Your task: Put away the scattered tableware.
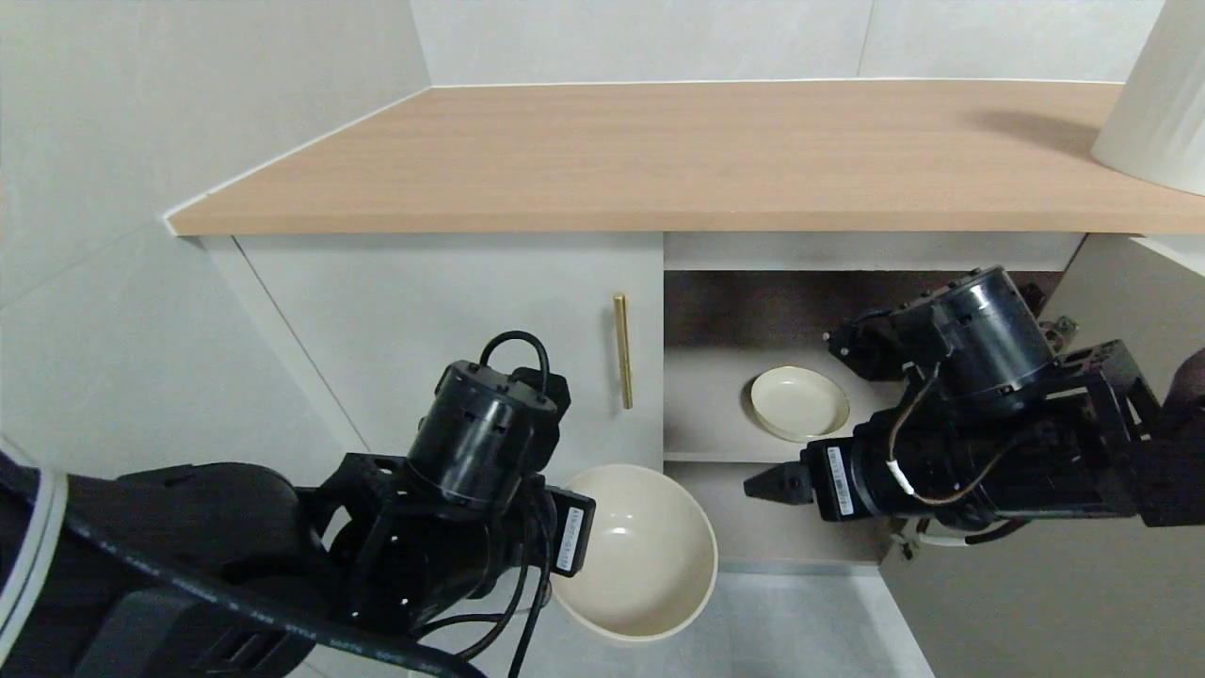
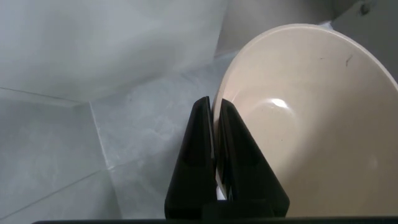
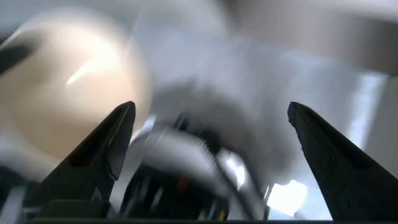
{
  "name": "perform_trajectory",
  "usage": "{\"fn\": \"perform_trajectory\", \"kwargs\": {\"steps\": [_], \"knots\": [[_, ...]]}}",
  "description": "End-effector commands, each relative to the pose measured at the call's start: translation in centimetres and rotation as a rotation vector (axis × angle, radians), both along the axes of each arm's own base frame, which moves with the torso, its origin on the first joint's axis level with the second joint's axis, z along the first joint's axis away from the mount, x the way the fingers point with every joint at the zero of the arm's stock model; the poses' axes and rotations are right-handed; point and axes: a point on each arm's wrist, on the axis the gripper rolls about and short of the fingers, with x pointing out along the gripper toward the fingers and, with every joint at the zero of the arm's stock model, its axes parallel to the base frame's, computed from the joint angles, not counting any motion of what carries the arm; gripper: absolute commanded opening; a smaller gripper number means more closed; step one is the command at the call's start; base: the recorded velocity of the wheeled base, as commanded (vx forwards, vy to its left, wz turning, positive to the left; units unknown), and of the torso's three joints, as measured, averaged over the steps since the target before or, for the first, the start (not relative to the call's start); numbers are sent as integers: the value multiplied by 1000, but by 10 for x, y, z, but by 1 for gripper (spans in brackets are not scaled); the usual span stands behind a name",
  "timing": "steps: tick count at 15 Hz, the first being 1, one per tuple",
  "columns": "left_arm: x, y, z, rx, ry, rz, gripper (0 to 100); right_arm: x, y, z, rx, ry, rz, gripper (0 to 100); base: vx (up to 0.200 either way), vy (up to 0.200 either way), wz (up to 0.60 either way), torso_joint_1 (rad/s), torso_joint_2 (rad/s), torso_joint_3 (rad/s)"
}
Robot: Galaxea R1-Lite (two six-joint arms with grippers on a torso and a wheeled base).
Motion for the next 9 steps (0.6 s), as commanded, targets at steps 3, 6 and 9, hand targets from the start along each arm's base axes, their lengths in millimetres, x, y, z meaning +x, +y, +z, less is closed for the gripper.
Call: {"fn": "perform_trajectory", "kwargs": {"steps": [3, 6, 9], "knots": [[-9, -10, -6, 26, 0, -24, 0, -10, 14, -8, -18, 43, 71, 100, 0, 0, 0, 0, 0, 0], [-18, -16, -5, 51, -27, -22, 0, -1, 34, -37, -73, 112, 87, 100, 0, 0, 0, 0, 0, 0], [-20, -18, -4, 21, -58, -29, 0, 2, 37, -42, -73, 118, 84, 100, 0, 0, 0, 0, 0, 0]]}}
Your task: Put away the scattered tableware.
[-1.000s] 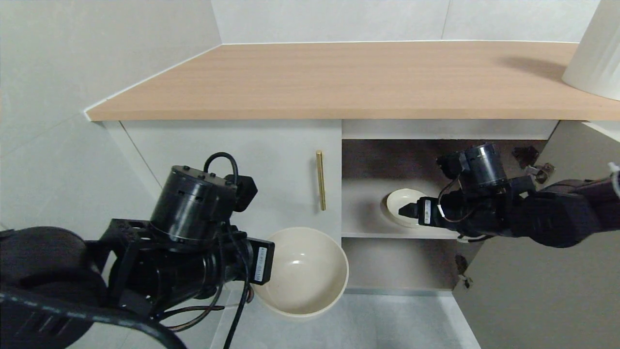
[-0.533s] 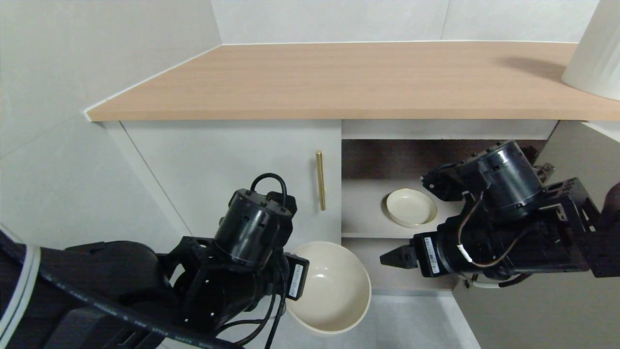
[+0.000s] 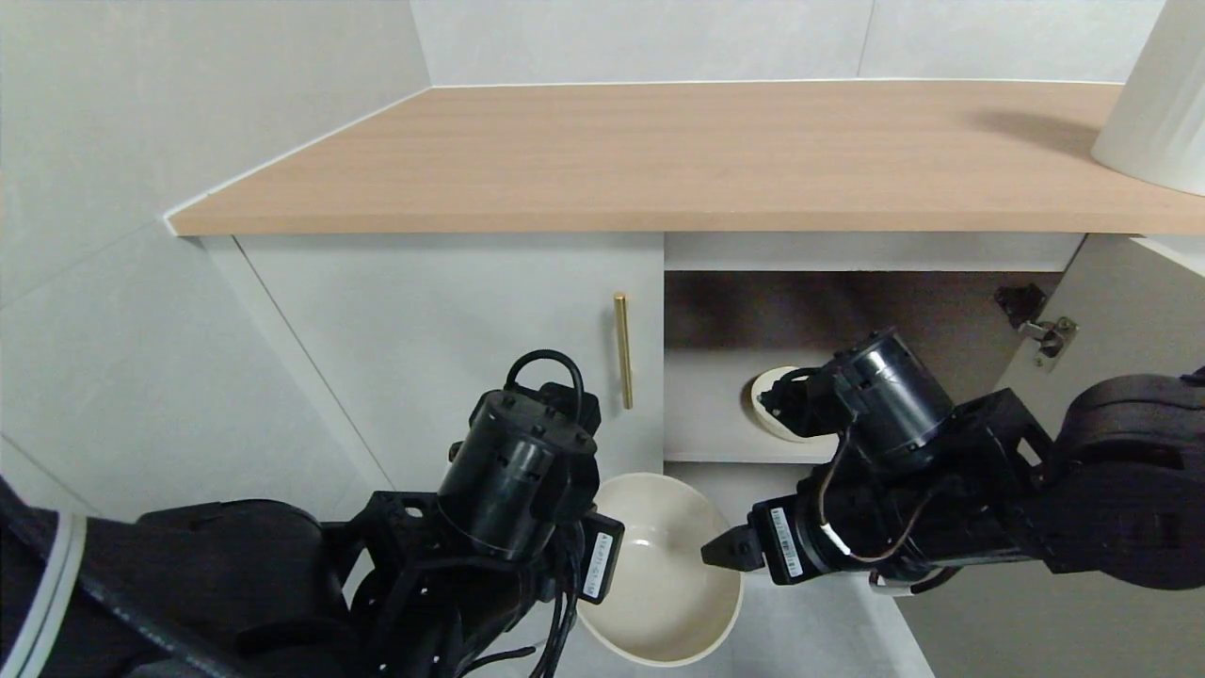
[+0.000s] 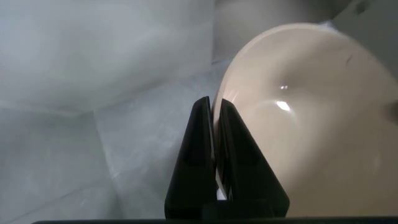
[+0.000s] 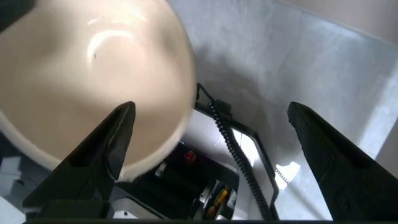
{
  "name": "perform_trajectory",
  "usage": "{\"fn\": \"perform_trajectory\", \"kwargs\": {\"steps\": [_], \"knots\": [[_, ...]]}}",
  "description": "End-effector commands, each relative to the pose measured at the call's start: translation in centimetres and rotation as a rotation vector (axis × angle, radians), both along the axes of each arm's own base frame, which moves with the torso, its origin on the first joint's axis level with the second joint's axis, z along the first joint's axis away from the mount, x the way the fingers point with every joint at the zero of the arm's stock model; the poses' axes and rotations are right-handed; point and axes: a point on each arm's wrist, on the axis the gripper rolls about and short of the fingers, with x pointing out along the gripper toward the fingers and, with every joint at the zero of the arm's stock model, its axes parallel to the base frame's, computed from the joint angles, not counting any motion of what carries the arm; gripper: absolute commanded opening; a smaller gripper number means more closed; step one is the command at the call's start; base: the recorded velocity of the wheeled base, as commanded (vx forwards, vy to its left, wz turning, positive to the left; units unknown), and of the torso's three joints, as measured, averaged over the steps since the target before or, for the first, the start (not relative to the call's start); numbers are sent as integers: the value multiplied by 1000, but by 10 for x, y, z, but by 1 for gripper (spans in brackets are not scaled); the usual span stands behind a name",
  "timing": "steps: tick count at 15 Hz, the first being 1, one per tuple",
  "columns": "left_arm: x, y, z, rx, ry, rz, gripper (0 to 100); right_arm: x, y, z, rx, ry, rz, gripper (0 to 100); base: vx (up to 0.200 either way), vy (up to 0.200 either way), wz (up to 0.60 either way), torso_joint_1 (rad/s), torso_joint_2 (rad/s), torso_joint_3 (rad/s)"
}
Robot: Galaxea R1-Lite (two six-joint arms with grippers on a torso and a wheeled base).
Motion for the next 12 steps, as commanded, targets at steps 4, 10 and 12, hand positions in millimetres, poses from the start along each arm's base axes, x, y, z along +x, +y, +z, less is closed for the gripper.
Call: {"fn": "perform_trajectory", "kwargs": {"steps": [4, 10, 12], "knots": [[-7, 0, 2, -2, -21, -21, 0, 8, 9, -15, 9, 26, -28, 100, 0, 0, 0, 0, 0, 0], [-6, -1, -1, 5, -16, -21, 0, 8, 8, -13, 12, 23, -28, 0, 0, 0, 0, 0, 0, 0], [-6, -1, -1, 4, -17, -19, 0, 7, 8, -13, 13, 22, -28, 0, 0, 0, 0, 0, 0, 0]]}}
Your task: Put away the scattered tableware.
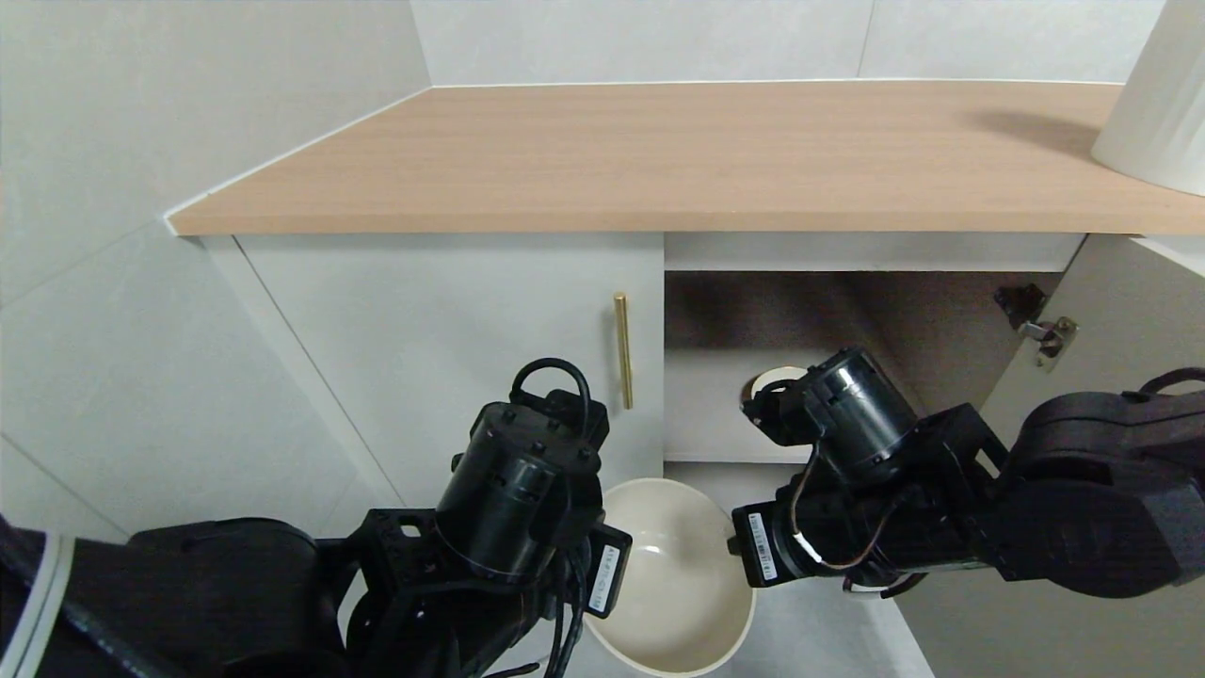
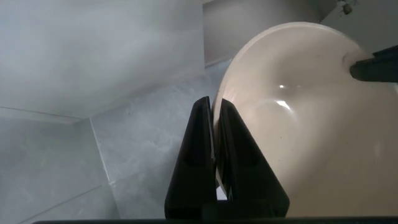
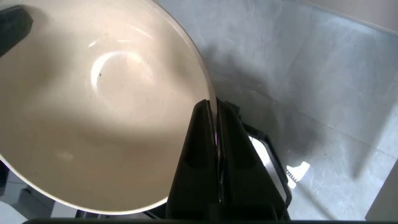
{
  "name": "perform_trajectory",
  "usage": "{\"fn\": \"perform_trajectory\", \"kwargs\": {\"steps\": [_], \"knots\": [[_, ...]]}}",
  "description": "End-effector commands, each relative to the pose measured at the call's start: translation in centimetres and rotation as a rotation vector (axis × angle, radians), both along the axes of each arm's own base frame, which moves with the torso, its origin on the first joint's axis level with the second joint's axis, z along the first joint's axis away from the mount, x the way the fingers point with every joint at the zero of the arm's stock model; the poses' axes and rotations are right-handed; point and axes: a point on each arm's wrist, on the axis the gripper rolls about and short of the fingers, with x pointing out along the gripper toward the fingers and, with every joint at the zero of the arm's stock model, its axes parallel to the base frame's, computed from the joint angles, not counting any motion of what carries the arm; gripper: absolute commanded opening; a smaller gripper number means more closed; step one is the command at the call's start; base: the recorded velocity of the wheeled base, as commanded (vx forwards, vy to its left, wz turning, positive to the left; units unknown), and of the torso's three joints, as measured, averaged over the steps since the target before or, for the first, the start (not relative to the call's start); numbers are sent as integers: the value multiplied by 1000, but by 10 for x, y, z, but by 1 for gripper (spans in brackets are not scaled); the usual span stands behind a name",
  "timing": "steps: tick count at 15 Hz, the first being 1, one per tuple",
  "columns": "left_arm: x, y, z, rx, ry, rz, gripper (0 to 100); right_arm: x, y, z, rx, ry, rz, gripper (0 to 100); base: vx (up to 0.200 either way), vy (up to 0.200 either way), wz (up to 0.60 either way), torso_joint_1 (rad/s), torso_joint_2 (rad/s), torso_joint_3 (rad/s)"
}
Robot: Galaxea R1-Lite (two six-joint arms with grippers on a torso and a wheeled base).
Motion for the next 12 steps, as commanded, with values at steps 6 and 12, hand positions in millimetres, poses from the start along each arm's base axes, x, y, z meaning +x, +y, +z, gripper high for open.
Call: {"fn": "perform_trajectory", "kwargs": {"steps": [6, 12], "knots": [[0, 0, 0, 2, 0, 2, 100, 0, 0, 0, -5, 1, -1, 0, 0, 0, 0, 0, 0, 0], [0, 1, 2, -8, -5, 5, 100, 0, -1, 0, -7, -1, -9, 0, 0, 0, 0, 0, 0, 0]]}}
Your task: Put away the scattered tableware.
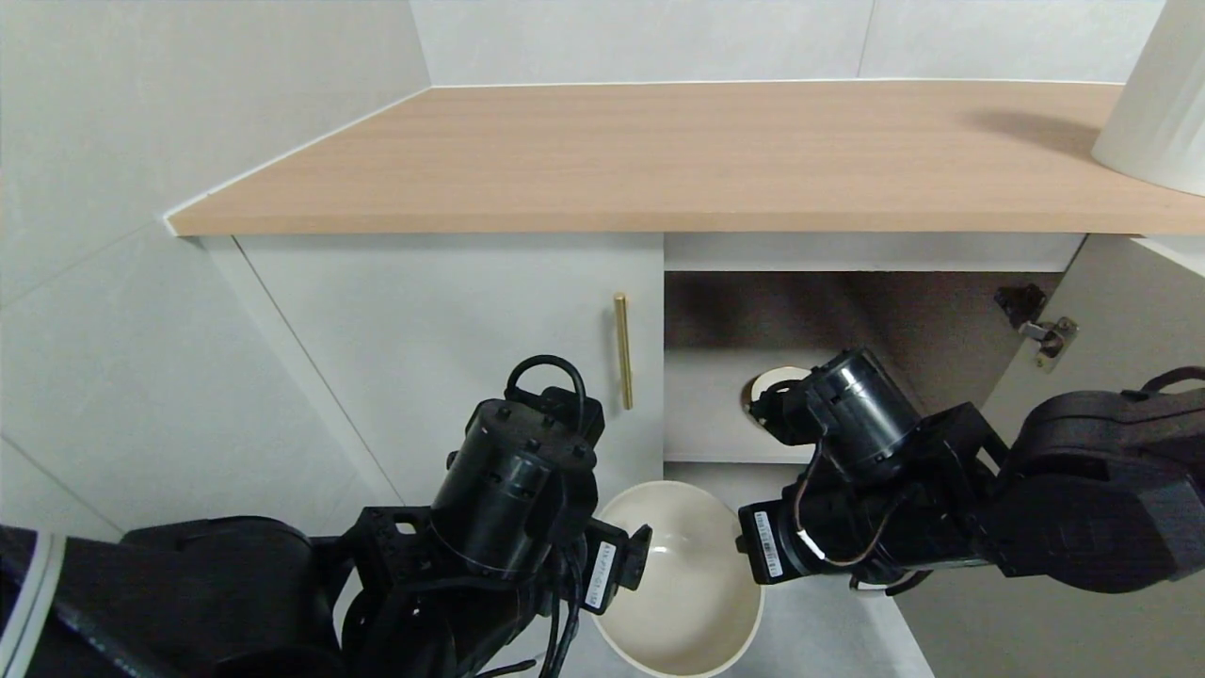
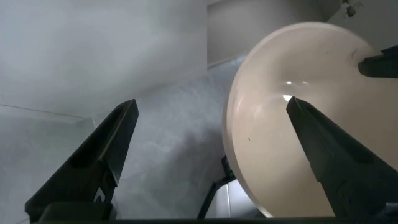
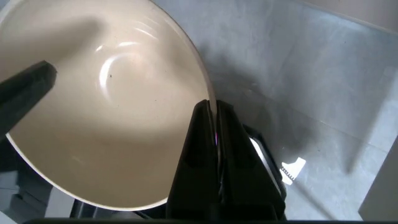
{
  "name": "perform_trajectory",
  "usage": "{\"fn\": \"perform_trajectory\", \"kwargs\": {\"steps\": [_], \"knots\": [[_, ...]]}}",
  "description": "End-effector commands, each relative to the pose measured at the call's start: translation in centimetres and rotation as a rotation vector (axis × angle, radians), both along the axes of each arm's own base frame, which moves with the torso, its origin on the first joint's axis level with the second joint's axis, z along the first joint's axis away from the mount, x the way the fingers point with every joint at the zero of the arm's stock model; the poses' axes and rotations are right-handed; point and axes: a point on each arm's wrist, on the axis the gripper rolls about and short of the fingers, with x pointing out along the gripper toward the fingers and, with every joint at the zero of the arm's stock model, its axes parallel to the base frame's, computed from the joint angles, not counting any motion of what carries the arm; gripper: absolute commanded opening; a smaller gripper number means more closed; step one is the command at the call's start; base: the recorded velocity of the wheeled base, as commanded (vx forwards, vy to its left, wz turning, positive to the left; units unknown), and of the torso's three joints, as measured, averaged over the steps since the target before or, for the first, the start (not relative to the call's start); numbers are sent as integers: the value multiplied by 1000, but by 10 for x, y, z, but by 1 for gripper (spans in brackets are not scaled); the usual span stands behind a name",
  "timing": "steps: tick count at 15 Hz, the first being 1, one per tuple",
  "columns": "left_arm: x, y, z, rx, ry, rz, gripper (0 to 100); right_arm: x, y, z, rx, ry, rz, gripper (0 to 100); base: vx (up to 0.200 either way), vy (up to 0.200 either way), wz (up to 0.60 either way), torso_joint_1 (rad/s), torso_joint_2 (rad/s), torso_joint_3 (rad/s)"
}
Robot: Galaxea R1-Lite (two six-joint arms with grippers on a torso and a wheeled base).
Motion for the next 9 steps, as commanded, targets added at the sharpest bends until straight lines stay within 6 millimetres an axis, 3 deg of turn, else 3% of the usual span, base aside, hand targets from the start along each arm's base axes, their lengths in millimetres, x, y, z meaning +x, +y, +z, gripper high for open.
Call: {"fn": "perform_trajectory", "kwargs": {"steps": [1, 5, 9], "knots": [[0, 1, 2, -7, -4, 3, 100, 3, -2, 0, 7, 1, -18, 0, 0, 0, 0, 0, 0, 0], [1, 1, 2, -8, -5, 6, 100, 49, -30, -14, 80, -68, -300, 0, 0, 0, 0, 0, 0, 0], [2, 2, 2, -11, -3, 11, 100, 73, -63, -37, 133, -223, -458, 0, 0, 0, 0, 0, 0, 0]]}}
